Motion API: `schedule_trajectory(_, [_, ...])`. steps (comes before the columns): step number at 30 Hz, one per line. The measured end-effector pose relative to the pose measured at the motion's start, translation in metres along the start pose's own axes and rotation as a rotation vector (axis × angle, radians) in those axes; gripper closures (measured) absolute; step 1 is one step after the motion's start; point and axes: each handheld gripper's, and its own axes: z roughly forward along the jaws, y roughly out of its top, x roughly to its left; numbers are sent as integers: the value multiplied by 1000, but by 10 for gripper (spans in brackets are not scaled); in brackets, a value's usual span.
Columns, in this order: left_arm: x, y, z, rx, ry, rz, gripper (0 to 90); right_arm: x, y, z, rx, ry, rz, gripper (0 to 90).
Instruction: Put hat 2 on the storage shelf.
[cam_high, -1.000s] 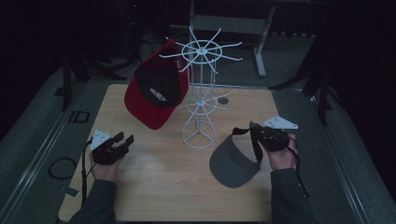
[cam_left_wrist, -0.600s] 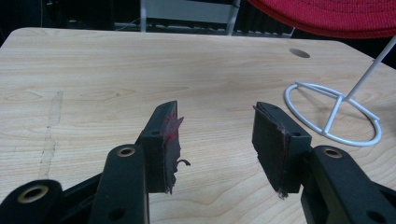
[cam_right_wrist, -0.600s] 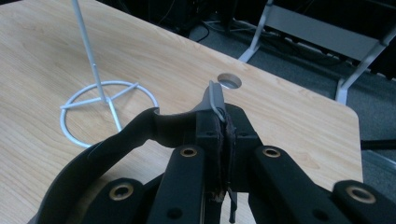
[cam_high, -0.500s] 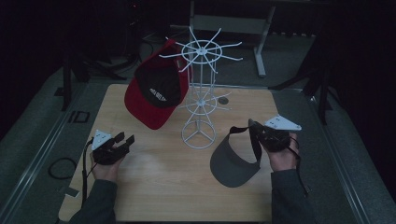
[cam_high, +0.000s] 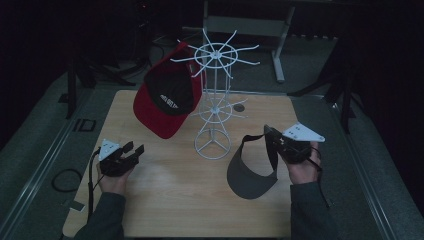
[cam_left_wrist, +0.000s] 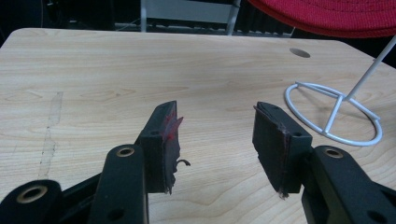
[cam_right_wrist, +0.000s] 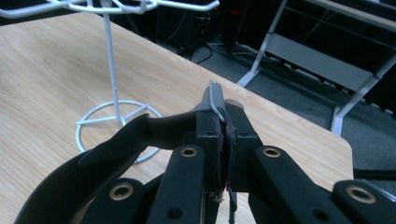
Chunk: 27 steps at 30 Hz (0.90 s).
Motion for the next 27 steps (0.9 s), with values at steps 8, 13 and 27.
schedule_trajectory(8, [0,0,-1,0,4,2,510,7,7,-7,-30,6,-23,862])
schedule_trajectory(13, [0,0,-1,-1,3,1,510,9,12,-10,-53,17,-26,863])
schedule_trajectory(27, [0,0,-1,-3,2,1,510,16,23,-21,-97,24,-53,862])
